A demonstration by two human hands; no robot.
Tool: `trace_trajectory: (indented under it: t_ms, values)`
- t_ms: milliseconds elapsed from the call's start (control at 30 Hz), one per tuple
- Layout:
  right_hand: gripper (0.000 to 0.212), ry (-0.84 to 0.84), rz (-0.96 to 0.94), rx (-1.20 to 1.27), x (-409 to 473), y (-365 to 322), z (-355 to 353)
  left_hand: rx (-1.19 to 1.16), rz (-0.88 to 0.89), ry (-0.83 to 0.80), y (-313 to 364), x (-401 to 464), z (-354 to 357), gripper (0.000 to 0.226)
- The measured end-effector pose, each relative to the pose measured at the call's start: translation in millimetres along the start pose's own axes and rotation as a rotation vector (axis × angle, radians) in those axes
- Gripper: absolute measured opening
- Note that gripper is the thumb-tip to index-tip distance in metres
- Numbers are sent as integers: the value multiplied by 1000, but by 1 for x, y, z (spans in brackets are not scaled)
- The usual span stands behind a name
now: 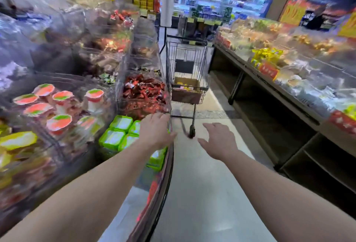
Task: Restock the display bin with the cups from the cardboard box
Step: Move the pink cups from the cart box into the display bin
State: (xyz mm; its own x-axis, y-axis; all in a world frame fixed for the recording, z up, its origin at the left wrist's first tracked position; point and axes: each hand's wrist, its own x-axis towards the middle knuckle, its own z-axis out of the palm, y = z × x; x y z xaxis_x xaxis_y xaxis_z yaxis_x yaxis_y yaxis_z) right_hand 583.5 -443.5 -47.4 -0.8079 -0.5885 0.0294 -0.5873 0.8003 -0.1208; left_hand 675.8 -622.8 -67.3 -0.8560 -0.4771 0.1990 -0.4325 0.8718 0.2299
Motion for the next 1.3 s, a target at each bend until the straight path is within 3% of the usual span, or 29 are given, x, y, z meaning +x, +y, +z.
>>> trace_trajectory:
  t_ms: [333, 833, 1100, 1300]
  values:
    - [57, -53, -45, 50, 188, 39, 16, -44, -51, -45, 20, 162, 41, 62]
    - [61, -49, -154, 53, 501, 185, 9, -50, -156, -35, 108, 472, 135, 63]
    - [57, -77, -173, 74, 672, 192, 46, -21, -196, -47, 79, 626, 189, 52]
    - [67, -156, -135, 187, 818, 195, 59, -72, -249, -144, 28, 757, 212, 67]
